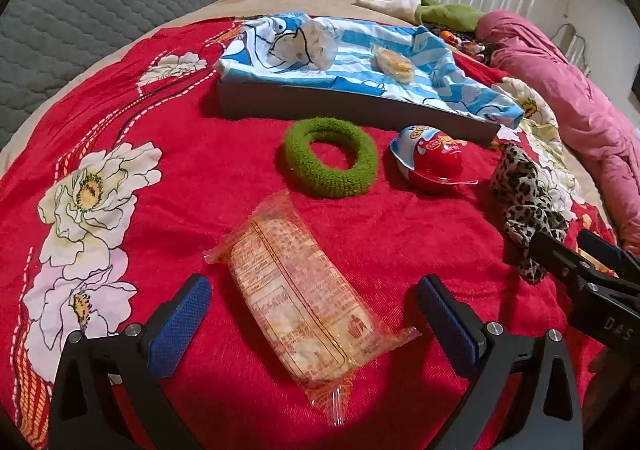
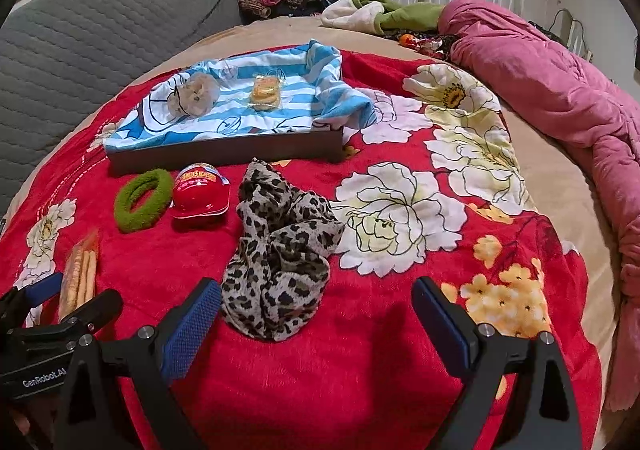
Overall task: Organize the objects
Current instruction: 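Move left gripper to the wrapped bread packet while right approaches the leopard scrunchie, then close left gripper on the bread packet while right grips the leopard scrunchie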
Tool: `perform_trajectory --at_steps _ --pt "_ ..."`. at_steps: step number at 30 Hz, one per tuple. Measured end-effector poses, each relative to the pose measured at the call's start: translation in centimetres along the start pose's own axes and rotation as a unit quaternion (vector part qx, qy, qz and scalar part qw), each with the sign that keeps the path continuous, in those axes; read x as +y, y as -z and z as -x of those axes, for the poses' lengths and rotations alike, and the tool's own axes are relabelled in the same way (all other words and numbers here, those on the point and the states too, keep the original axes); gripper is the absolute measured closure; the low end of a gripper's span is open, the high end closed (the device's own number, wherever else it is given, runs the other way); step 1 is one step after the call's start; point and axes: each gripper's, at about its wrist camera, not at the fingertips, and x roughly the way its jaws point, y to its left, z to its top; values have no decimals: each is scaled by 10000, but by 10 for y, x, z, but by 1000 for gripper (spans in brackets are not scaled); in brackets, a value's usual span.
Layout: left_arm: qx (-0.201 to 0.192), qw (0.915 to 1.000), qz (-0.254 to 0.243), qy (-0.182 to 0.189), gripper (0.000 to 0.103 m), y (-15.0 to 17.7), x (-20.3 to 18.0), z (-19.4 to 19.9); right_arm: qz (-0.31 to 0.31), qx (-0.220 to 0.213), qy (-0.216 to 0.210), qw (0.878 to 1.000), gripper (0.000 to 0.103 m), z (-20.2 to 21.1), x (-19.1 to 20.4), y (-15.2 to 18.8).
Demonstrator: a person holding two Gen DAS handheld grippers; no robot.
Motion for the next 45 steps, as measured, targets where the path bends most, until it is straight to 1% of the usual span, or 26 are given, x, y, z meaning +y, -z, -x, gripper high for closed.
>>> perform_trajectory --at_steps 8,16,17,20,26,28,31,33,36,40,43,45 --pt "108 9999 -4 -51 0 0 -4 -7 136 53 29 9999 7 -14 8 -9" --pt "197 9998 35 -98 0 -2 -7 -14 142 114 -51 9998 7 -26 9 -12" --pt "190 9998 42 -95 0 -2 -8 -15 119 113 -60 9998 10 -27 8 -13" --pt "188 9998 46 -75 1 -2 -9 -16 54 163 -171 9997 16 -30 6 -14" --pt "179 9998 37 -28 6 -3 -11 -16 89 170 -194 9996 17 -33 7 -14" --pt "169 9998 30 -32 8 -4 -11 -16 84 167 -210 9996 18 -33 7 -14" --pt "168 9998 56 23 14 -5 -10 -16 88 187 -237 9995 22 -34 8 -14" --pt "162 9998 86 60 22 -5 -9 -15 98 188 -253 9995 23 -34 8 -14" --pt "165 9997 119 111 26 -4 -7 -13 96 200 -263 9994 25 -35 8 -14" --pt "233 9997 2 124 29 -3 -9 -13 78 217 -279 9993 29 -37 8 -14" --pt "280 9994 -105 145 37 -2 -10 -12 56 235 -314 9992 35 -37 7 -13" --pt "330 9992 -169 156 47 -2 -11 -12 35 221 -336 9992 38 -37 6 -13"
